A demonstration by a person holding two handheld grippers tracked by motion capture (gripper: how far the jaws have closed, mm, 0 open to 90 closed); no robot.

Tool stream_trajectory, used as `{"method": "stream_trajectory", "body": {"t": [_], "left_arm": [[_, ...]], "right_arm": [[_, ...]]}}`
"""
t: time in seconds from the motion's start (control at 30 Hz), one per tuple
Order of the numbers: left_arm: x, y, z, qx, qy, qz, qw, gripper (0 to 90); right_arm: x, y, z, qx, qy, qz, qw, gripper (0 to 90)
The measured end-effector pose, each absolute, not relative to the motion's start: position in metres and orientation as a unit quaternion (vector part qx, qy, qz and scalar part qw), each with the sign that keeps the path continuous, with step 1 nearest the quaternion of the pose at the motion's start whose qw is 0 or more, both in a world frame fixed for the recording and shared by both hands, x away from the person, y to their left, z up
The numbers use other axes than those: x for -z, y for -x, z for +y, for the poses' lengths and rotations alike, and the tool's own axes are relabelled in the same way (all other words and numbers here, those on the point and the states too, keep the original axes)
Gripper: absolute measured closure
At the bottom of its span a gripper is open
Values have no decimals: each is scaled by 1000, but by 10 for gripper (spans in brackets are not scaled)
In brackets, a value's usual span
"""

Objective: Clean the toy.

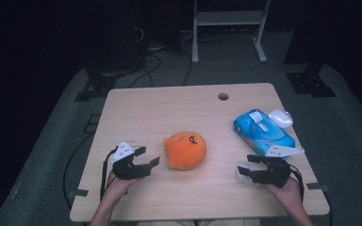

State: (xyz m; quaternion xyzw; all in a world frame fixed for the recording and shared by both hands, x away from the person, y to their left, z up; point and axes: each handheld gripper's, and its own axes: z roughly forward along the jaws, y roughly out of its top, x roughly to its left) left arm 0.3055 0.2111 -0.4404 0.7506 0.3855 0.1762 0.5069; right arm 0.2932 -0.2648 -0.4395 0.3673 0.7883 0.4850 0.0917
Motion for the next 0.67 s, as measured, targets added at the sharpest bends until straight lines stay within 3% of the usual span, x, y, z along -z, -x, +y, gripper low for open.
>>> {"method": "stream_trajectory", "body": {"t": [0.2, 0.67], "left_arm": [[445, -307, 222, -199, -737, 406, 502, 198], [451, -308, 222, -203, -738, 412, 495, 174]], "right_arm": [[442, -293, -268, -519, -378, 764, 65, 322], [451, -294, -249, -495, -359, 788, 65, 321]]}}
